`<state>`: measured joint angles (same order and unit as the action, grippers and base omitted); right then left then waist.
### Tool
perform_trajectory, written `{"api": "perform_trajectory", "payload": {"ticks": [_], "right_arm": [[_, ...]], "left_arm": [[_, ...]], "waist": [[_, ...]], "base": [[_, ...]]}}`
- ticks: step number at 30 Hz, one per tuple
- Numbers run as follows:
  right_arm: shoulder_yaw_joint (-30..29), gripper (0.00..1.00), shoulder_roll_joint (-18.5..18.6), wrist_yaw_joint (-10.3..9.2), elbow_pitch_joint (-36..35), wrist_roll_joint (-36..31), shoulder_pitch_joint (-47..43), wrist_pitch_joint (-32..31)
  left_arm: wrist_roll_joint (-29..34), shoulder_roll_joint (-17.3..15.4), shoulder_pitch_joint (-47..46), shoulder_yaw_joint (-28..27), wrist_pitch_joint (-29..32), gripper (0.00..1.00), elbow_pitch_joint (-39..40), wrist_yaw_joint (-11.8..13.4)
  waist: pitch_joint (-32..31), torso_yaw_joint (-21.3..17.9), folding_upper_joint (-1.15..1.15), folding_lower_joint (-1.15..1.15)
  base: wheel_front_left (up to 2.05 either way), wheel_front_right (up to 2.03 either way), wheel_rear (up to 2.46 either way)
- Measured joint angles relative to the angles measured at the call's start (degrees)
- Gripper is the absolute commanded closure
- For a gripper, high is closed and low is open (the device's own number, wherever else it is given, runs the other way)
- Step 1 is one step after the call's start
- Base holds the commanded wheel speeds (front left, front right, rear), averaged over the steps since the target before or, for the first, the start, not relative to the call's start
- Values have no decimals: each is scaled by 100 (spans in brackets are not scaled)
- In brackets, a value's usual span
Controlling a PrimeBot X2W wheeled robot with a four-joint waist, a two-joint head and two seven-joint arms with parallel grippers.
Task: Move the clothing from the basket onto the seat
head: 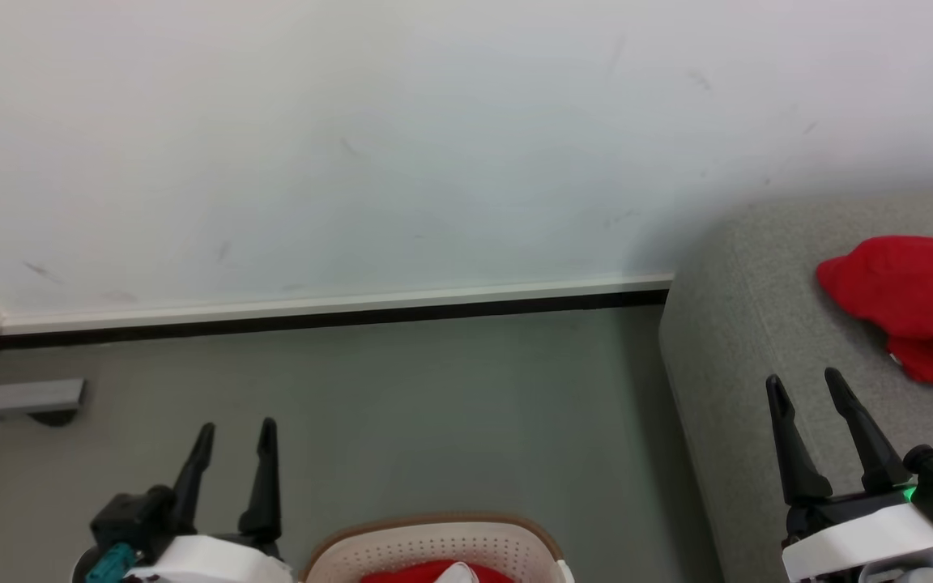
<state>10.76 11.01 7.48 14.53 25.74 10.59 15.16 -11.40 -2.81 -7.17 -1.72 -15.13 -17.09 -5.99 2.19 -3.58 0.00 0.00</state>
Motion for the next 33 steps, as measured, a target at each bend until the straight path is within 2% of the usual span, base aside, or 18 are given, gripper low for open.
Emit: {"api": "perform_trajectory", "payload": {"ticks": [12, 21, 33], "right_arm": [[42, 0, 140, 0, -104, 157, 432, 0], [157, 0, 188, 0, -233, 209, 972, 0], [109, 0, 215, 0, -467, 249, 1621, -1]], "left_arm": [[-54, 1, -359, 399, 0, 0, -286, -53], [-69, 2, -826, 713, 0, 0, -617, -92], [78, 4, -1461, 1065, 0, 0, -1534, -111]], "waist": [[479, -169, 0, 0], [1107, -275, 0, 0], [2045, -389, 0, -1]], "base": [[0, 0, 0], [0, 0, 0], [0, 0, 0]]}}
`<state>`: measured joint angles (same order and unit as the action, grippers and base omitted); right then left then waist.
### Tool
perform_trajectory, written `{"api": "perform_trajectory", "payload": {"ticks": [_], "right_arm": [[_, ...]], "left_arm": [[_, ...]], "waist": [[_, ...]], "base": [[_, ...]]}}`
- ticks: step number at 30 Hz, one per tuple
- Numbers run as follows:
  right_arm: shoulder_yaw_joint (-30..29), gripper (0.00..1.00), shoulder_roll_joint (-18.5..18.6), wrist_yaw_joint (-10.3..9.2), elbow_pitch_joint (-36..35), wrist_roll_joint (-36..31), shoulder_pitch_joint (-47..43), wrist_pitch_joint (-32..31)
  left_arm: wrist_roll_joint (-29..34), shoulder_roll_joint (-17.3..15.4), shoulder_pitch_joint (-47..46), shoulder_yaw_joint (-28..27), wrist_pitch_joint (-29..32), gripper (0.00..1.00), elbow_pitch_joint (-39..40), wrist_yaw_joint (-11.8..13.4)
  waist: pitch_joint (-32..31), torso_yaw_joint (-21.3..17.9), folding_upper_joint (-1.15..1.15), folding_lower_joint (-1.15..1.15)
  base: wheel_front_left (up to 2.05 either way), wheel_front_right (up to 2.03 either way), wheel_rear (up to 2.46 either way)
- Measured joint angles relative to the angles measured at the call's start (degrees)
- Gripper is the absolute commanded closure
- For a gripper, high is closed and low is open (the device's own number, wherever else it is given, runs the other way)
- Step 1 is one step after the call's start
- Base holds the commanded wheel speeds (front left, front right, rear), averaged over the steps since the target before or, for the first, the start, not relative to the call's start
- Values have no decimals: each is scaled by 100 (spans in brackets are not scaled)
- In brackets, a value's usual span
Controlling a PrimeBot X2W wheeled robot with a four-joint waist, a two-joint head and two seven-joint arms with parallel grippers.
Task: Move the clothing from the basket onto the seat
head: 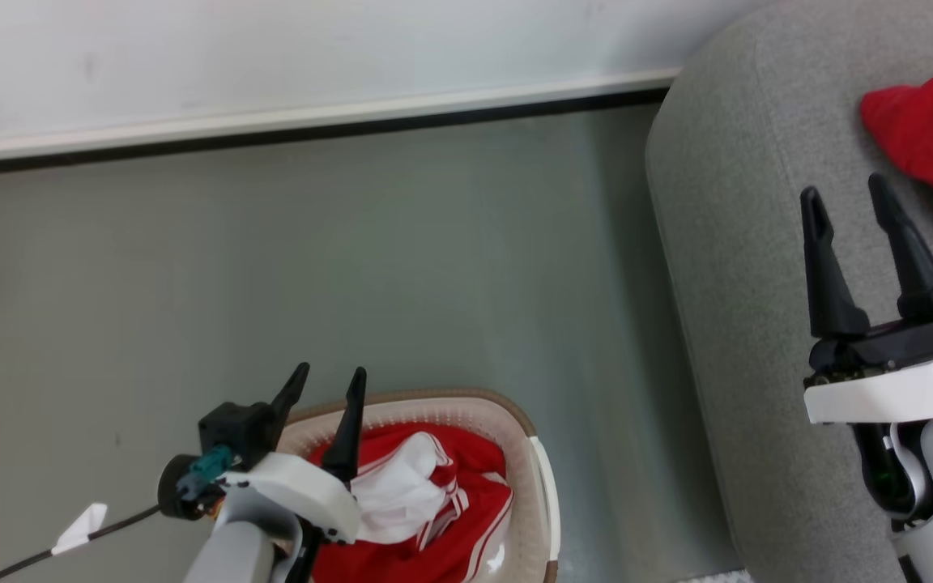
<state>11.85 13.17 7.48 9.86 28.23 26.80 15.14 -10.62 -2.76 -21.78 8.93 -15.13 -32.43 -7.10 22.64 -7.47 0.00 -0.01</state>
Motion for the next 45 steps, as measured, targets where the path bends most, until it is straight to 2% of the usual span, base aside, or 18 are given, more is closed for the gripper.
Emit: {"api": "perform_trajectory", "payload": {"ticks": [14, 23, 34, 45], "right_arm": [[-278, 0, 22, 0, -294, -41, 660, 1], [-555, 0, -27, 0, -565, -59, 956, 1], [-689, 0, -98, 0, -866, -69, 1352, 1], [-600, 0, -205, 0, -971, -93, 1659, 1]], "left_arm": [[108, -10, -1107, 364, 14, 0, -1968, -27], [-42, -19, -1788, 827, 369, 0, -3207, -42], [-30, -155, -2415, 1191, 878, 0, -3960, -32], [221, -252, -2802, 1526, 1705, 0, -4109, 297]], "waist": [[993, -146, 0, 0], [1506, -288, 0, 1], [2205, -425, 0, 1], [2799, -627, 0, 1]], "base": [[0, 0, 0], [0, 0, 0], [0, 0, 0], [0, 0, 0]]}}
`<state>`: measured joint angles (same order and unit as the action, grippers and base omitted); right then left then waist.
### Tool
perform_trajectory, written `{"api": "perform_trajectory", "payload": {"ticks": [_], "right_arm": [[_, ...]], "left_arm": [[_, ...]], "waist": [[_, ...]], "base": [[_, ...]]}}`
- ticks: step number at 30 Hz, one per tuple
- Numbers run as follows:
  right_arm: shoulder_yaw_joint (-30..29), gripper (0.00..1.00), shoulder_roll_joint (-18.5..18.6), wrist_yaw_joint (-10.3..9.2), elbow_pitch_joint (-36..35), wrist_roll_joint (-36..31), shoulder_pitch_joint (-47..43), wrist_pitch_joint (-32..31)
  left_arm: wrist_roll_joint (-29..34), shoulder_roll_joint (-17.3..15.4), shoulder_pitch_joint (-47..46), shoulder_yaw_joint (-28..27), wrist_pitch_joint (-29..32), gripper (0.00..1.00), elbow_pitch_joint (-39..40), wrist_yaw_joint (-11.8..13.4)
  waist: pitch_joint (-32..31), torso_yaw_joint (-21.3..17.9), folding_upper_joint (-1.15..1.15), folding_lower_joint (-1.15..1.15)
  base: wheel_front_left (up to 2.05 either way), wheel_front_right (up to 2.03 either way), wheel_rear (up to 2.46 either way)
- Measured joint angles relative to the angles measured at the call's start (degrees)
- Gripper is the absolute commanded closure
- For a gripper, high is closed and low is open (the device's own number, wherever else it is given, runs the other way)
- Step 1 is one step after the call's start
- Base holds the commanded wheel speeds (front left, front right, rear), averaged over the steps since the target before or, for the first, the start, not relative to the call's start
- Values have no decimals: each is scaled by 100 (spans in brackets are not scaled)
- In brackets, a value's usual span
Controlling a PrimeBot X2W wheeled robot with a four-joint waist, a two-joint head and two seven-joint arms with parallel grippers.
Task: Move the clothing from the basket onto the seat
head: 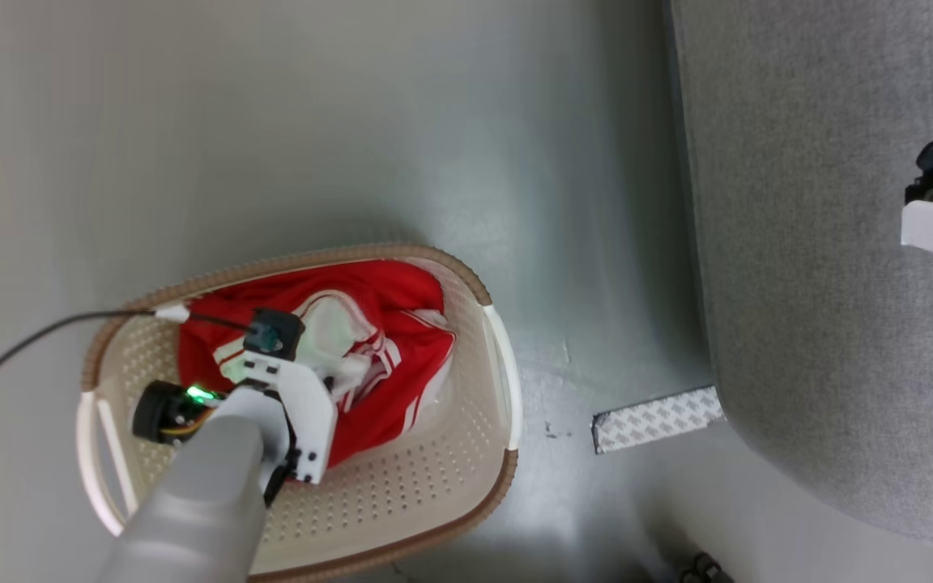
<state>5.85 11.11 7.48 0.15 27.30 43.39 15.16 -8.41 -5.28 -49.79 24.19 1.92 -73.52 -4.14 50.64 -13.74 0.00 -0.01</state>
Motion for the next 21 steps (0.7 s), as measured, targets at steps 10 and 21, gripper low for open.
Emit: {"api": "perform_trajectory", "payload": {"ticks": [10, 21], "right_arm": [[69, 0, -60, 0, -18, -3, 106, 0], [48, 0, -79, 0, 0, -41, 101, 0]], "left_arm": [[472, -167, -204, 569, 647, 0, -23, 244], [333, -107, -232, 566, 382, 100, -26, 115]], "waist": [[355, -172, 0, 0], [309, -172, 0, 0]], "base": [[0, 0, 0], [0, 0, 0]]}}
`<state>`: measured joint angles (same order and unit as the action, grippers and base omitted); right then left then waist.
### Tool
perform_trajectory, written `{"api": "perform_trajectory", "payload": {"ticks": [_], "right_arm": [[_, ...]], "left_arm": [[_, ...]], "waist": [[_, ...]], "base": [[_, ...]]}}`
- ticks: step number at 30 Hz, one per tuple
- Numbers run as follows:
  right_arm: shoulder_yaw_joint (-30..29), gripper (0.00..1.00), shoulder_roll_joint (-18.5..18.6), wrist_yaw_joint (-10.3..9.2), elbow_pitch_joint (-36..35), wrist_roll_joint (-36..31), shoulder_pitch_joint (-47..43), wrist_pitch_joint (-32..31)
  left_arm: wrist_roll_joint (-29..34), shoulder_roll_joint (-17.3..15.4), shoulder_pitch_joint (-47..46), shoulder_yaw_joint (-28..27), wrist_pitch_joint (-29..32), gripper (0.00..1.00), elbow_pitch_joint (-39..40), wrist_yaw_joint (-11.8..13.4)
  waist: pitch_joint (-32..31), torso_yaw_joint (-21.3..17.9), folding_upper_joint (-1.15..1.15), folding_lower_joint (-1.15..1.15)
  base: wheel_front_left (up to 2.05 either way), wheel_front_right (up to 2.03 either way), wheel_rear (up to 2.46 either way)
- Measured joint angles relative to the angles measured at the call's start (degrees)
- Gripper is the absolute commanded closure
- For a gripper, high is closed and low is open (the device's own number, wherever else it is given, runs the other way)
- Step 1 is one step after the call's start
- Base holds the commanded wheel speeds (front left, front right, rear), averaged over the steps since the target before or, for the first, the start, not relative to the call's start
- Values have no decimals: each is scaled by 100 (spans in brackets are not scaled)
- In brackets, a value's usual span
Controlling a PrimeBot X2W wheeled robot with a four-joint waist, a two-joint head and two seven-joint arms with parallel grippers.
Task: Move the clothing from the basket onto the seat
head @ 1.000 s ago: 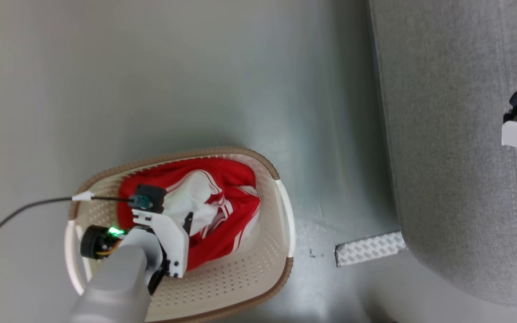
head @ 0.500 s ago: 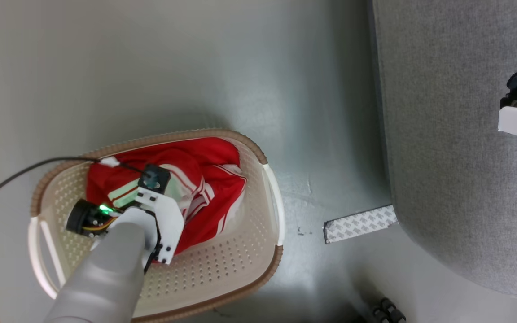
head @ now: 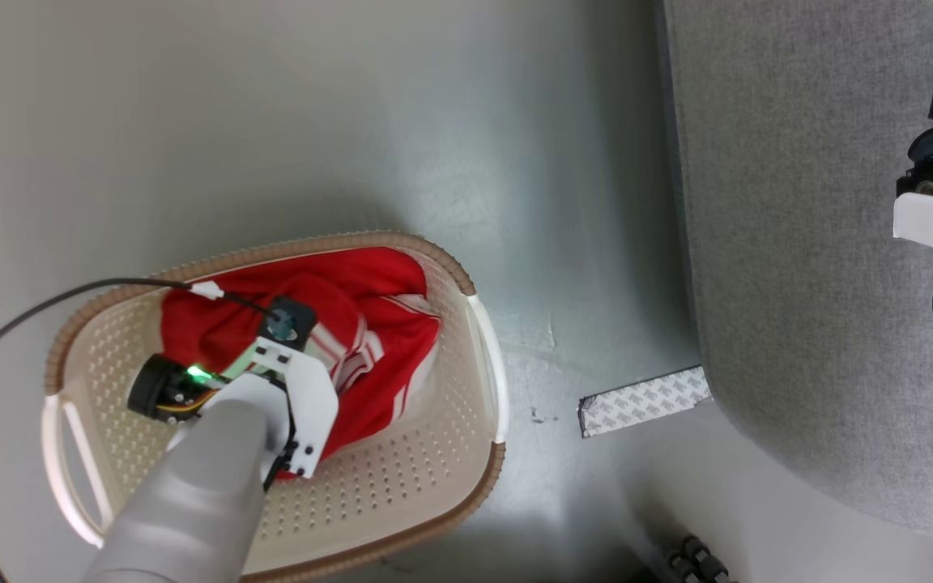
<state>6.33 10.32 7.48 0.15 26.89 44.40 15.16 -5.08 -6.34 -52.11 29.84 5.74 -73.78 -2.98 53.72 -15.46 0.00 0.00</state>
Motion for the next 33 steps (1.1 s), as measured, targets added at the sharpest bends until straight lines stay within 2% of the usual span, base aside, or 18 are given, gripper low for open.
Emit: {"api": "perform_trajectory", "payload": {"ticks": [12, 18, 22, 33], "right_arm": [[-14, 0, 26, 0, 136, -26, -130, 0], [-81, 0, 59, 0, 237, -27, -347, 0], [-78, 0, 86, 0, 360, -27, -548, 1], [3, 0, 232, 0, 701, -1, -1140, 1]], "left_arm": [[-220, 263, 174, 90, -118, 100, -1, -3], [-316, 348, 533, 233, -469, 100, 90, -64], [-410, 352, 845, 296, -817, 100, 164, -189], [-946, 355, 1526, 634, -1504, 100, 485, -427]], "waist": [[-551, 127, 0, 0], [-1050, 206, 0, 0], [-1444, 276, 0, 1], [-2690, 532, 0, 1]], "base": [[0, 0, 0], [0, 0, 0], [0, 0, 0], [0, 0, 0]]}}
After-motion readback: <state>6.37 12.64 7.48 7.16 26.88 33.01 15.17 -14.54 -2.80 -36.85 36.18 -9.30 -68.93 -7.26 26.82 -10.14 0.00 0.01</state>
